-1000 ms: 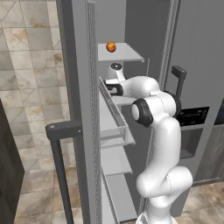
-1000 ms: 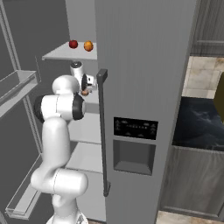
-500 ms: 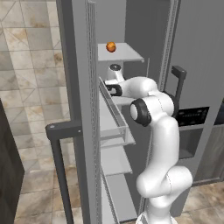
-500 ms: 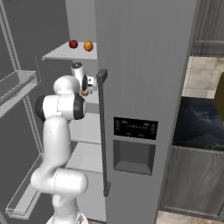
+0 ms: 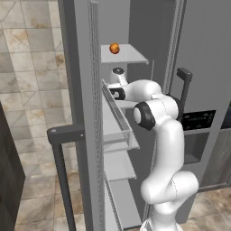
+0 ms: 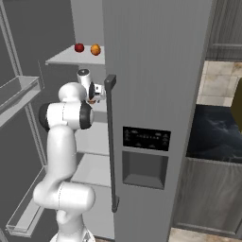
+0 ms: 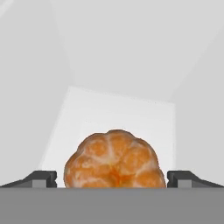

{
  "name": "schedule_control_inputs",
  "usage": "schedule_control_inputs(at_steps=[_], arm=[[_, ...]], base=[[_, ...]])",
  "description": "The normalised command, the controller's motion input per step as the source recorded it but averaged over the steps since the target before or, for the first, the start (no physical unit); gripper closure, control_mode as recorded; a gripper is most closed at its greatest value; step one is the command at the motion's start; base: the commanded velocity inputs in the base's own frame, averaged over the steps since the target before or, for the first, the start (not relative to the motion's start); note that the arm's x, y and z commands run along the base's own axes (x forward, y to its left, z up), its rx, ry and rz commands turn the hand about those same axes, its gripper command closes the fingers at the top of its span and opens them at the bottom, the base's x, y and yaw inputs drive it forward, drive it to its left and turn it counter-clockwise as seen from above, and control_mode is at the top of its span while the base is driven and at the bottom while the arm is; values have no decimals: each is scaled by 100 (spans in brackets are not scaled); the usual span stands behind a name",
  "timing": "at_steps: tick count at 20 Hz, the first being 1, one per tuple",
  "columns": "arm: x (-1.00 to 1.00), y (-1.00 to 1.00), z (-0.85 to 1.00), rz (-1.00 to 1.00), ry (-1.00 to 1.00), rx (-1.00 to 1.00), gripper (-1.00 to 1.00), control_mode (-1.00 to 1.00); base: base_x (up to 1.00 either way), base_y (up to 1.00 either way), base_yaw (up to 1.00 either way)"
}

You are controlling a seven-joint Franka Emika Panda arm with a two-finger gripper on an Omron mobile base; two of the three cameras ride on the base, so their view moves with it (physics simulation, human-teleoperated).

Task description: Pick up the tangerine and peach from the fridge and place one fruit on each plate on the dining counter.

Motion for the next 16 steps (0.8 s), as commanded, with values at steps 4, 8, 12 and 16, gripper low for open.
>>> schedule_control_inputs(at_steps=[4, 8, 12, 16], arm=[[0, 0, -2, 0, 0, 0, -100, -100], [0, 0, 0, 0, 0, 0, -100, -100], [0, 0, 0, 0, 0, 0, 100, -100], [0, 0, 0, 0, 0, 0, 100, -100]], base=[[0, 0, 0], [0, 0, 0], [0, 0, 0], [0, 0, 0]])
